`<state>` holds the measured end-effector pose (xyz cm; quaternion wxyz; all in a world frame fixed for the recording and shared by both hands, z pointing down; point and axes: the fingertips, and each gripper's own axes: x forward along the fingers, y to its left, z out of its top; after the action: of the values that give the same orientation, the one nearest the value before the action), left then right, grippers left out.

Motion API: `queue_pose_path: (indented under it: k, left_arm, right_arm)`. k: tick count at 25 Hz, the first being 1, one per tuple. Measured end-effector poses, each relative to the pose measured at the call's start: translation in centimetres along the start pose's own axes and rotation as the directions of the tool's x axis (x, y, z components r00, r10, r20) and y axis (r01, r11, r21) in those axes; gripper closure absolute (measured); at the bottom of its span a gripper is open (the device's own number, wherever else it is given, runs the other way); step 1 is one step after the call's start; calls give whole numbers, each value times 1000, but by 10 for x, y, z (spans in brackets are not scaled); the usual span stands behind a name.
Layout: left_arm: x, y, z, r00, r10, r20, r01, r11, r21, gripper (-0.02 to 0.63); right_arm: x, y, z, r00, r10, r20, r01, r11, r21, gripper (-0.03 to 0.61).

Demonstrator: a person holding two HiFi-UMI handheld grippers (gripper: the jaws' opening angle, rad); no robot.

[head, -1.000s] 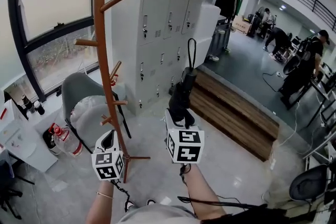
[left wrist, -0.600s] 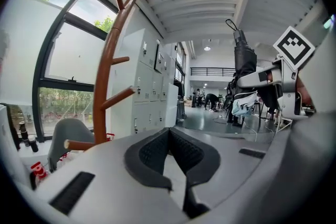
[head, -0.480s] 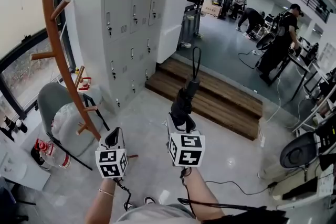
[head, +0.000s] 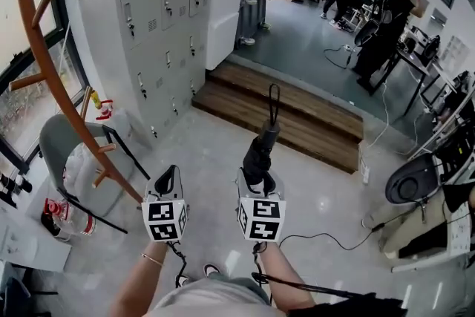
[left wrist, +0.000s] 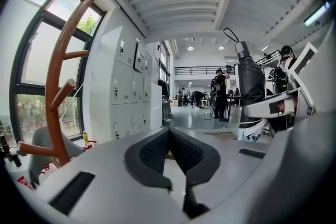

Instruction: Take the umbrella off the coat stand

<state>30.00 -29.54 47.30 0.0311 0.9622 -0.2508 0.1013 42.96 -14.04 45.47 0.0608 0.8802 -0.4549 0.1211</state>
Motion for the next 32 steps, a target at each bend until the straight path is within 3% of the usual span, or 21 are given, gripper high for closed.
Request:
queue_pose_path:
  k: [9, 16, 32]
  left_arm:
    - [14, -17, -7, 998, -55, -12, 55, 998, 12, 609]
    - [17, -25, -1, 996, -84, -1, 84, 996, 14, 609]
    - [6, -5, -1, 997, -74, 1, 74, 997, 7, 609]
  right_arm:
    - [-7, -17, -16, 999, -50, 3, 50, 999, -4, 360]
    - [-10, -16, -16, 999, -44, -1, 44, 999, -12, 360]
    - [-12, 2, -13, 999, -44, 5, 44, 999, -5, 360]
